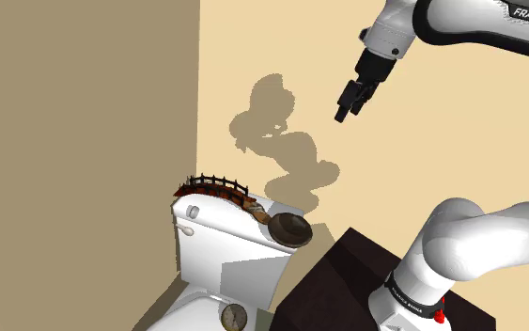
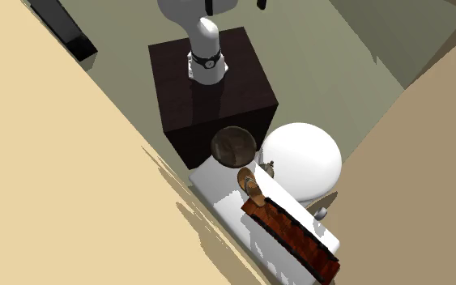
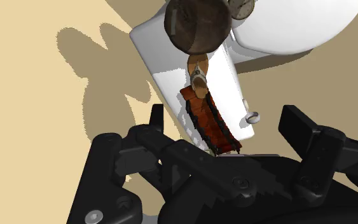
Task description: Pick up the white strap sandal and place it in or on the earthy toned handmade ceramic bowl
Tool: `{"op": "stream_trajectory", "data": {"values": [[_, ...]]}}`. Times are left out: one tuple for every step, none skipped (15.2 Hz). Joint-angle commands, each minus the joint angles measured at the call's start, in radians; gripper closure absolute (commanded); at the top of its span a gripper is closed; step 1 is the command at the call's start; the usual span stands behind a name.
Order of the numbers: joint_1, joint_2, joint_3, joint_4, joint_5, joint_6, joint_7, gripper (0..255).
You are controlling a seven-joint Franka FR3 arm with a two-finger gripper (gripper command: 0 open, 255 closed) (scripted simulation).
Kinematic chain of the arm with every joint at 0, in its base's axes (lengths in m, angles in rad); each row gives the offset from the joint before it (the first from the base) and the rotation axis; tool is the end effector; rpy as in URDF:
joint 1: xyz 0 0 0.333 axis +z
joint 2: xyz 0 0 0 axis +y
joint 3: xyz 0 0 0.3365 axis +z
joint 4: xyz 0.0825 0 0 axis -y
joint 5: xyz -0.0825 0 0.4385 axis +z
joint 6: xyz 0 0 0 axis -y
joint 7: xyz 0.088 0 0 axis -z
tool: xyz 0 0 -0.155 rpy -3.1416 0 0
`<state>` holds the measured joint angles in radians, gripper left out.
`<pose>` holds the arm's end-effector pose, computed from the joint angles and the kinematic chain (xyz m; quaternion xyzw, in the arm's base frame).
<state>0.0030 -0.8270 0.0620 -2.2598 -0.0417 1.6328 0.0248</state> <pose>0.3478 0.0230 0.6289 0.9940 0.0115 0.1008 0.0400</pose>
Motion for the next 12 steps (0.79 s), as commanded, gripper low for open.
{"op": "stream_trajectory", "data": {"values": [[0.000, 0.000, 0.000, 0.000, 0.000, 0.000, 0.000, 0], [0.000, 0.013, 0.001, -0.022, -0.001, 0.030, 0.000, 0], [0.001, 0.027, 0.001, -0.042, -0.001, 0.060, 0.001, 0], [0.001, 0.043, 0.002, -0.062, -0.002, 0.090, 0.001, 0], [0.001, 0.060, 0.003, -0.080, -0.003, 0.120, 0.002, 0], [0.001, 0.078, 0.004, -0.097, -0.003, 0.151, 0.002, 0], [0.000, 0.097, 0.005, -0.113, -0.004, 0.181, 0.003, 0], [0.000, 0.118, 0.006, -0.128, -0.006, 0.212, 0.003, 0], [0.000, 0.139, 0.007, -0.142, -0.007, 0.242, 0.004, 0], [-0.001, 0.163, 0.008, -0.155, -0.008, 0.273, 0.005, 0], [-0.002, 0.187, 0.010, -0.166, -0.010, 0.304, 0.006, 0], [-0.003, 0.213, 0.011, -0.176, -0.011, 0.335, 0.007, 0]]}}
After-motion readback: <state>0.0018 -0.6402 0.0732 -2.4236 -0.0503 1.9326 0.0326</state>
